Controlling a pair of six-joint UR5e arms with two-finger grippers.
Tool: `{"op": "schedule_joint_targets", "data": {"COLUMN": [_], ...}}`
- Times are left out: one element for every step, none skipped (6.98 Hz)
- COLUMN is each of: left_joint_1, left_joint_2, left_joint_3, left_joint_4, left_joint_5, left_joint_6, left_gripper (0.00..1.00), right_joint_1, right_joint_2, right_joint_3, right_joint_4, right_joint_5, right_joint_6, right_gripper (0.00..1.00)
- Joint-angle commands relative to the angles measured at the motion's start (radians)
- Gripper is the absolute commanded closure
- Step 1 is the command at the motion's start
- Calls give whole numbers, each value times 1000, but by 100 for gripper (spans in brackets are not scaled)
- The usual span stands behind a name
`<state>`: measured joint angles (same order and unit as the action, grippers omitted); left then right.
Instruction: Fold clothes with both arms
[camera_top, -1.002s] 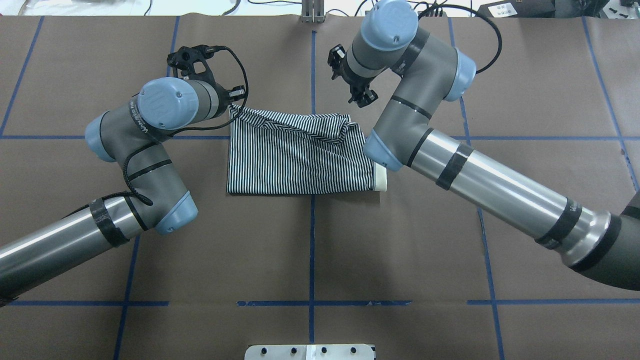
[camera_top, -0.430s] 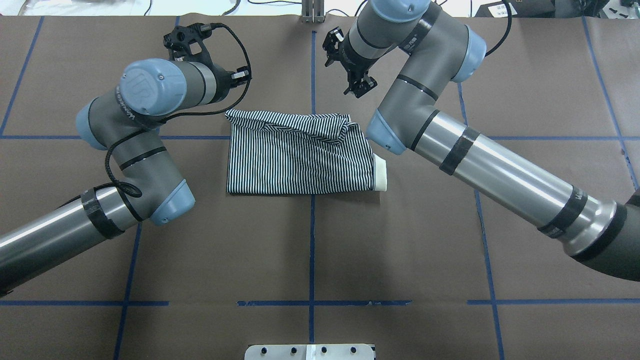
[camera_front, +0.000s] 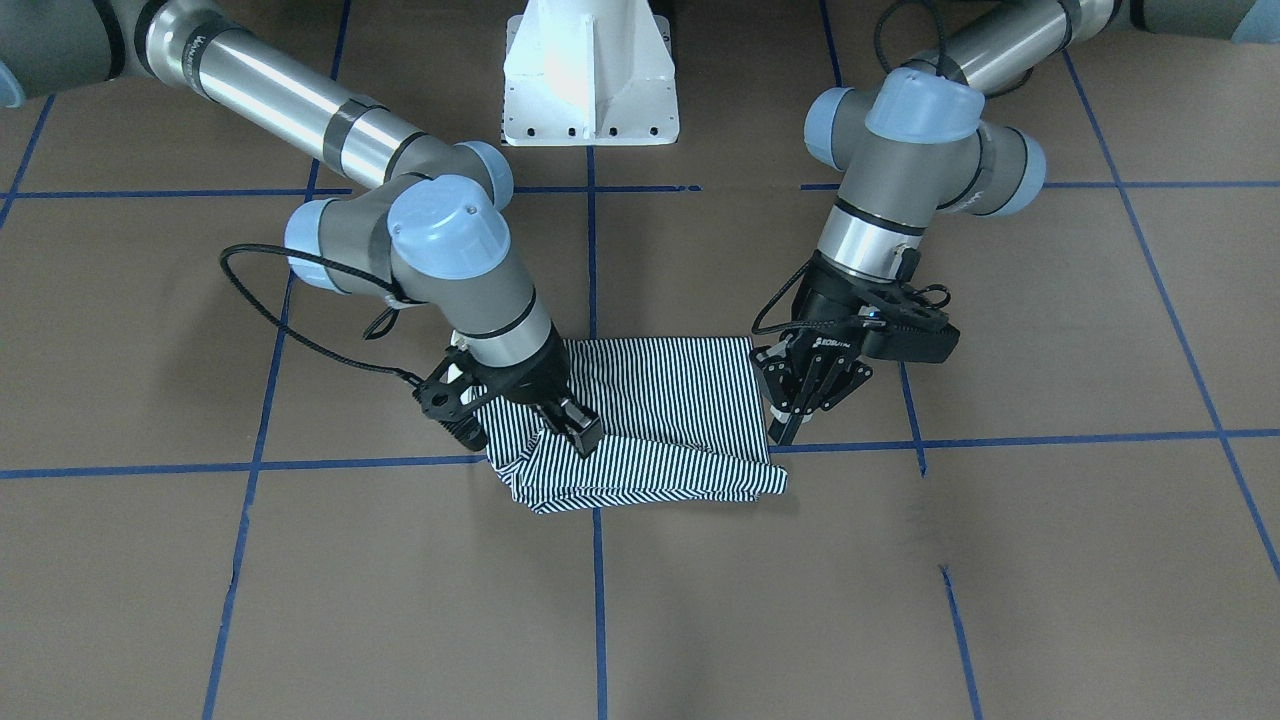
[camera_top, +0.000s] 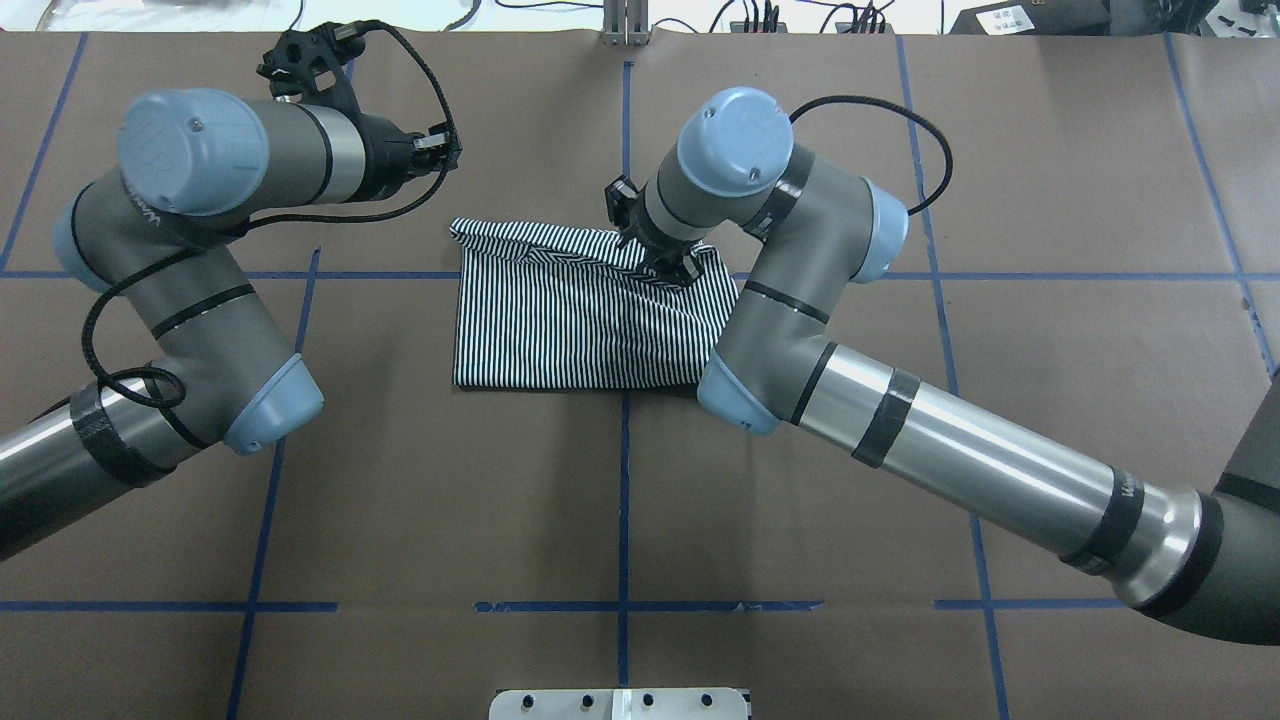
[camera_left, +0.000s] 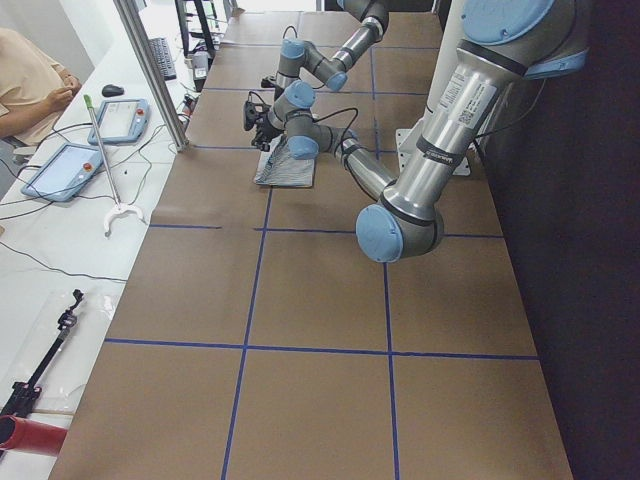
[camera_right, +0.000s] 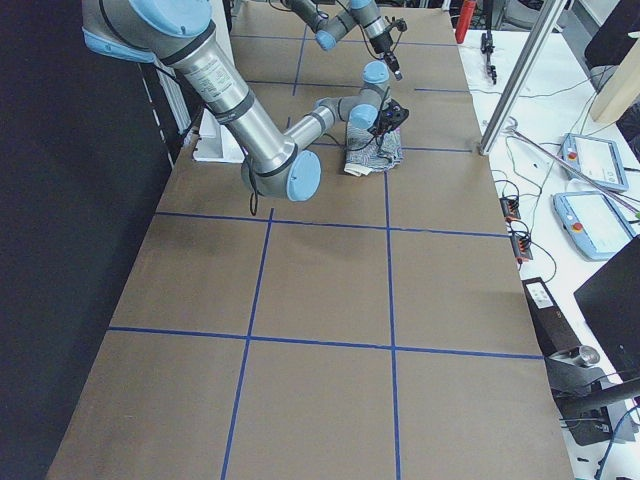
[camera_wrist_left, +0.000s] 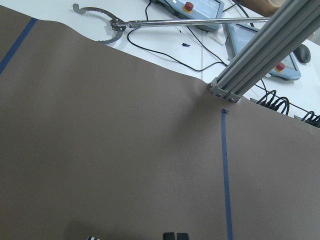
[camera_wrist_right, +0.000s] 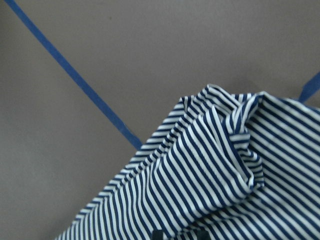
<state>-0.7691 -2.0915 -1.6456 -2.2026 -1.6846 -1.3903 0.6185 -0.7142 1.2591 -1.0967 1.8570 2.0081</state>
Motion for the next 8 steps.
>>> {"op": "schedule_joint_targets", "data": {"left_joint_1": [-7,-4,-6,-4,-4,-3,-3,-3], "left_joint_2": [22,22,24,25,25,25,25,27], "left_joint_3": [-14,-17,-17,-17,-14,-16,-16,-16], "left_joint_4": [0,0,0,0,1,0,0,0], "left_joint_5": [-20,-20,-20,-20,-20,-20,-20,-20], "left_joint_6": [1,-4,-4,-4,-4,-4,-4,-4], "left_gripper": [100,100,100,100,100,100,100,100], "right_joint_1": [-77,-82,-82,-74,-51,-30,13,62], "right_joint_2": [16,34,36,63,85,93,97,114], "right_joint_3": [-10,-33,-46,-106,-157,-188,-204,-263], "right_joint_4": [-2,-2,0,0,0,0,1,3], "right_joint_5": [-138,-157,-157,-159,-157,-154,-136,-124], "right_joint_6": [-14,-53,-63,-112,-141,-194,-218,-295], "right_gripper": [100,100,100,100,100,100,100,100]}}
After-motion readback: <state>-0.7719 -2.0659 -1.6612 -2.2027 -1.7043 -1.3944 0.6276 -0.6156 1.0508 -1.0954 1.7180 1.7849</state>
